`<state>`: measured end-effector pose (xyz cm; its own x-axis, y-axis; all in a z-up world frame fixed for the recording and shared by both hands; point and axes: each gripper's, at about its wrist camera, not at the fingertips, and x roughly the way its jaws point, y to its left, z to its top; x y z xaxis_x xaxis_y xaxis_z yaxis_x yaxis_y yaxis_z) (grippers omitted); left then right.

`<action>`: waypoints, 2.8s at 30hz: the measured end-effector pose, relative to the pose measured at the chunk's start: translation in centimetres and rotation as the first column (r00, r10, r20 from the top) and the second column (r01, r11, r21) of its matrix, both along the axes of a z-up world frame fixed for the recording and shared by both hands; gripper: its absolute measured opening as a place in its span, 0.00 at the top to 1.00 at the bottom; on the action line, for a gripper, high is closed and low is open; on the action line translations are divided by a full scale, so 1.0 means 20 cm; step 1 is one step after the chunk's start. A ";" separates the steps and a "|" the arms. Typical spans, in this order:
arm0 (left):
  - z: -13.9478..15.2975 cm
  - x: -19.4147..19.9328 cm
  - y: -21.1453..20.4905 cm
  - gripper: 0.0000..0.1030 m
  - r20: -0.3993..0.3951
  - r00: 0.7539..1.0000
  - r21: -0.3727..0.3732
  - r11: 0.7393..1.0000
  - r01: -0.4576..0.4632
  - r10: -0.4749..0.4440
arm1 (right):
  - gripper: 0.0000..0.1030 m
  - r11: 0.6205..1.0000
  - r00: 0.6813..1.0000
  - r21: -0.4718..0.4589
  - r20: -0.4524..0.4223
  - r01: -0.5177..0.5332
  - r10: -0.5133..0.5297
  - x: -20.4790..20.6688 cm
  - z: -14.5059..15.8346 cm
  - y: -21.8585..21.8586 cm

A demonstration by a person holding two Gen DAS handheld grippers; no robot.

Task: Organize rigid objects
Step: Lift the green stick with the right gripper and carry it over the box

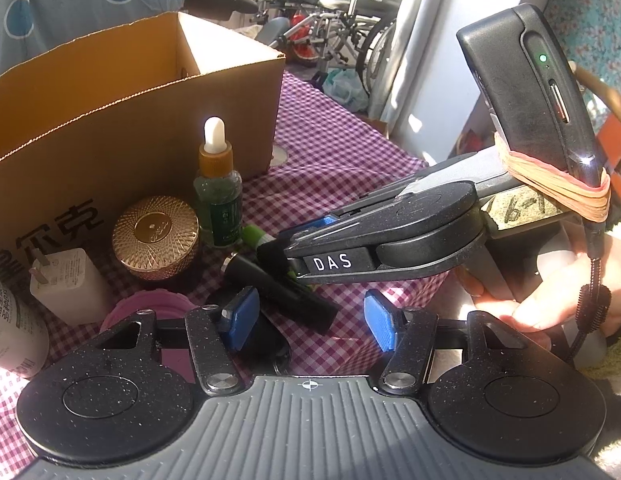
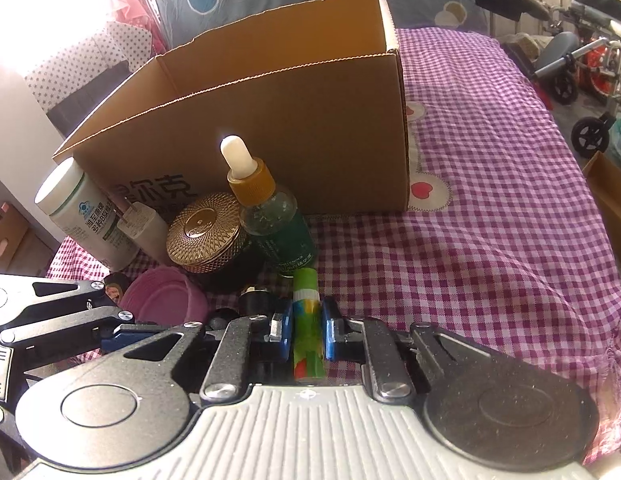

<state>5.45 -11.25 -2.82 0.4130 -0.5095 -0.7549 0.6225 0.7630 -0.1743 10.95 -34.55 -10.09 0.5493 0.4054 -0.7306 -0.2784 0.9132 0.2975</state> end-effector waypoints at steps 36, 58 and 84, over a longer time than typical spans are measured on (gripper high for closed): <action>-0.10 0.09 -0.46 0.58 -0.075 0.994 0.150 0.984 0.096 -0.085 | 0.84 0.859 0.951 0.420 -0.219 0.293 -0.217 -0.12 -0.10 -0.54; 0.23 -0.07 -0.31 0.62 0.096 0.993 0.040 0.997 0.061 -0.065 | 0.84 0.867 0.967 0.438 -0.020 0.236 -0.253 -0.31 0.27 -0.45; 0.55 0.56 0.45 0.60 0.131 0.912 -0.012 0.921 -0.390 0.388 | 0.84 0.915 0.982 0.376 -0.056 -0.145 0.179 0.79 0.69 0.53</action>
<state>16.57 -2.23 8.26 0.6700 -0.2784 -0.6881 0.2918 0.9512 -0.1007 26.69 -23.93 3.74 0.3939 0.7332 -0.5543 -0.3705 0.6785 0.6343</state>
